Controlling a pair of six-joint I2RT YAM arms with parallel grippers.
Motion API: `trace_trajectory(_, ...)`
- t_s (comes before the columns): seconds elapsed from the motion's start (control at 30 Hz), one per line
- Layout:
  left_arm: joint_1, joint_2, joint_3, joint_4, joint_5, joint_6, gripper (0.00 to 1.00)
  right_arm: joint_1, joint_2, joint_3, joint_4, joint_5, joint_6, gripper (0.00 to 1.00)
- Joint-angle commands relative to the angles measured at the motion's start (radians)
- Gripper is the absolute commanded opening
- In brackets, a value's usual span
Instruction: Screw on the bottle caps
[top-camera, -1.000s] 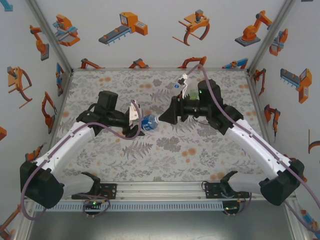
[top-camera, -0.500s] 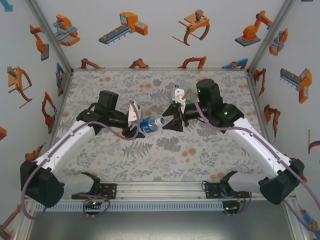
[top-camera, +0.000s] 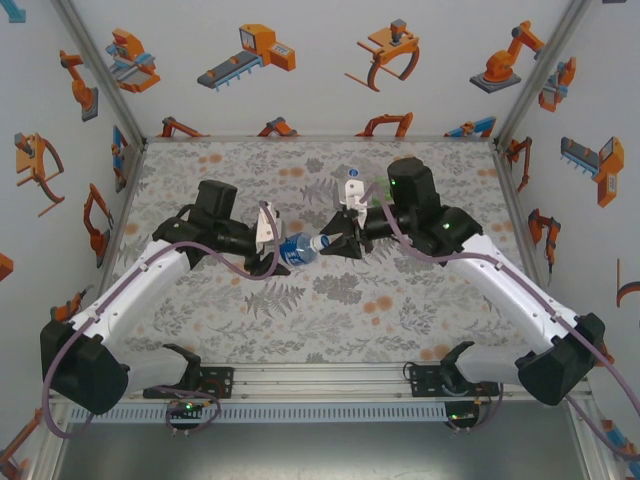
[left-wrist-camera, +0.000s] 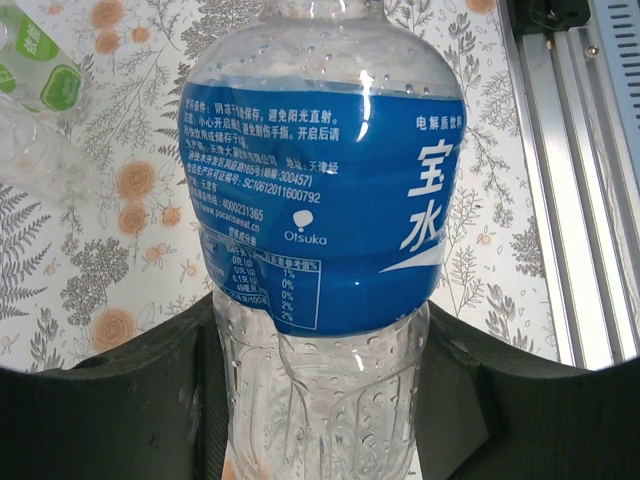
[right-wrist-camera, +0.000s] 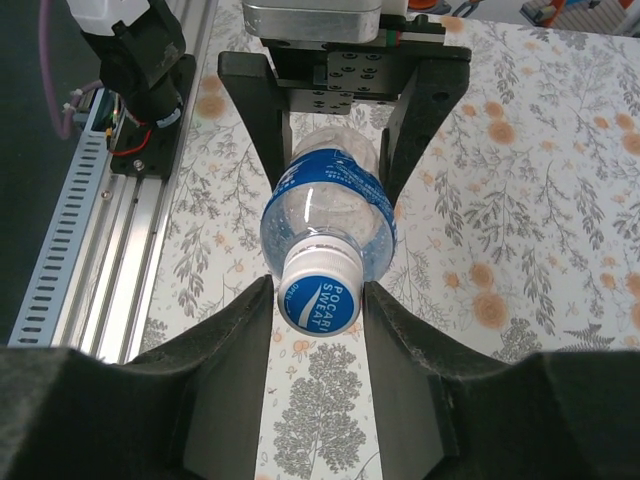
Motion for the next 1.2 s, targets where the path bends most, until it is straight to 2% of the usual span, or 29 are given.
trace_trajectory(0.0,-0.004,0.002,0.028,-0.02,0.043,0.011,0.0,0.01,0.004,-0.016,0.033,-0.013,-0.01,0.39)
trace_trajectory(0.1,-0.006,0.003,0.029,-0.02,0.043,0.01,0.0,0.016,0.0,-0.02,0.031,0.0,0.001,0.3)
trace_trajectory(0.17,-0.005,0.002,0.03,-0.02,0.034,0.006,0.0,0.017,-0.006,-0.029,0.044,0.015,0.038,0.19)
trace_trajectory(0.27,-0.006,0.006,0.034,-0.019,0.02,0.0,0.0,0.019,-0.018,-0.058,0.115,0.064,0.232,0.02)
trace_trajectory(0.4,-0.006,0.003,0.033,-0.019,0.004,-0.001,0.0,0.02,-0.03,-0.111,0.25,0.25,0.757,0.0)
trace_trajectory(0.6,-0.006,0.011,0.036,-0.017,-0.005,-0.004,0.0,0.021,0.0,-0.153,0.286,0.398,1.56,0.0)
trace_trajectory(0.7,-0.006,0.016,0.037,-0.016,-0.006,-0.006,0.0,0.024,0.018,-0.151,0.194,0.453,1.772,0.0)
trace_trajectory(0.77,-0.006,0.019,0.039,-0.015,-0.003,-0.007,0.0,0.024,0.013,-0.152,0.195,0.482,1.778,0.0)
trace_trajectory(0.9,-0.006,0.024,0.037,-0.013,-0.003,-0.006,0.0,0.022,0.002,-0.137,0.205,0.512,1.659,0.0)
trace_trajectory(0.93,-0.006,0.024,0.038,-0.013,-0.003,-0.007,0.0,0.019,0.004,-0.129,0.205,0.499,1.621,0.05)
trace_trajectory(1.07,-0.006,0.023,0.033,-0.014,-0.005,0.0,0.0,0.001,-0.001,-0.058,0.143,0.445,1.319,0.44)
trace_trajectory(1.1,-0.005,0.024,0.034,-0.014,-0.003,0.001,0.0,-0.005,-0.001,-0.04,0.122,0.411,1.212,0.5)
trace_trajectory(1.17,-0.006,0.025,0.037,-0.014,-0.001,0.0,0.0,-0.011,-0.007,-0.002,0.068,0.365,0.999,0.53)
